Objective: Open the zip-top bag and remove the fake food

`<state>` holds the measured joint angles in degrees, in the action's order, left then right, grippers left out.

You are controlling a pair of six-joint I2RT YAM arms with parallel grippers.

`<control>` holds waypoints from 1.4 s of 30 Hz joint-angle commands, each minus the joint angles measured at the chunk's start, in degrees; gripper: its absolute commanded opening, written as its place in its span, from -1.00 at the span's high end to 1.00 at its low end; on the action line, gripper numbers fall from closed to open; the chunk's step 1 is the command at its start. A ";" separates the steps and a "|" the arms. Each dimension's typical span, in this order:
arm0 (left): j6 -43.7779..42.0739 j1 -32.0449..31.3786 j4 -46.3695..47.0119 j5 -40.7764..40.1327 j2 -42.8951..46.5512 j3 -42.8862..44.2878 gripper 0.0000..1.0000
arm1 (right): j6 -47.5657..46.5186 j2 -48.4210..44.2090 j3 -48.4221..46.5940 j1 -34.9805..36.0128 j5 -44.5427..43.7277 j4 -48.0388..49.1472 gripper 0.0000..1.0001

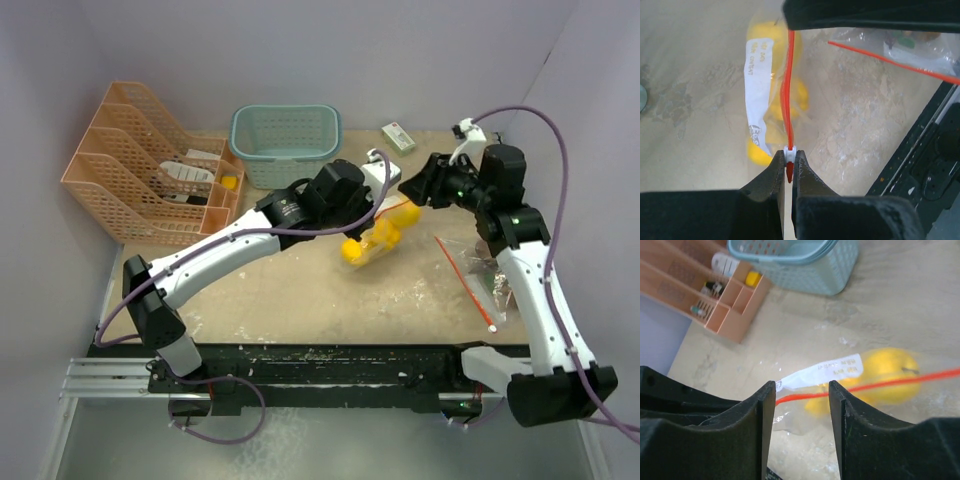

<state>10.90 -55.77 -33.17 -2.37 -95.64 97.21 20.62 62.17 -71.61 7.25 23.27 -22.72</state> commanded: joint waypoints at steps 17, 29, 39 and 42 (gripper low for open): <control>-17.02 11.95 -13.37 20.31 1.26 4.40 1.00 | -21.27 7.14 1.22 13.83 4.36 -7.08 -0.35; -16.92 12.17 -14.56 24.64 2.83 3.17 1.00 | -22.63 7.84 5.35 13.84 -3.21 -2.22 -0.42; -15.31 13.20 -12.72 26.89 5.46 1.60 1.00 | -24.33 12.34 5.55 13.80 0.86 -0.78 0.06; -13.97 13.21 -10.81 27.24 6.26 0.14 1.00 | -23.96 12.54 5.03 13.84 1.59 -1.34 0.68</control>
<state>-4.08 -42.98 -48.31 22.41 -92.86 98.37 -2.70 75.00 -65.34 21.04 22.87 -25.23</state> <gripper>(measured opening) 0.042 0.292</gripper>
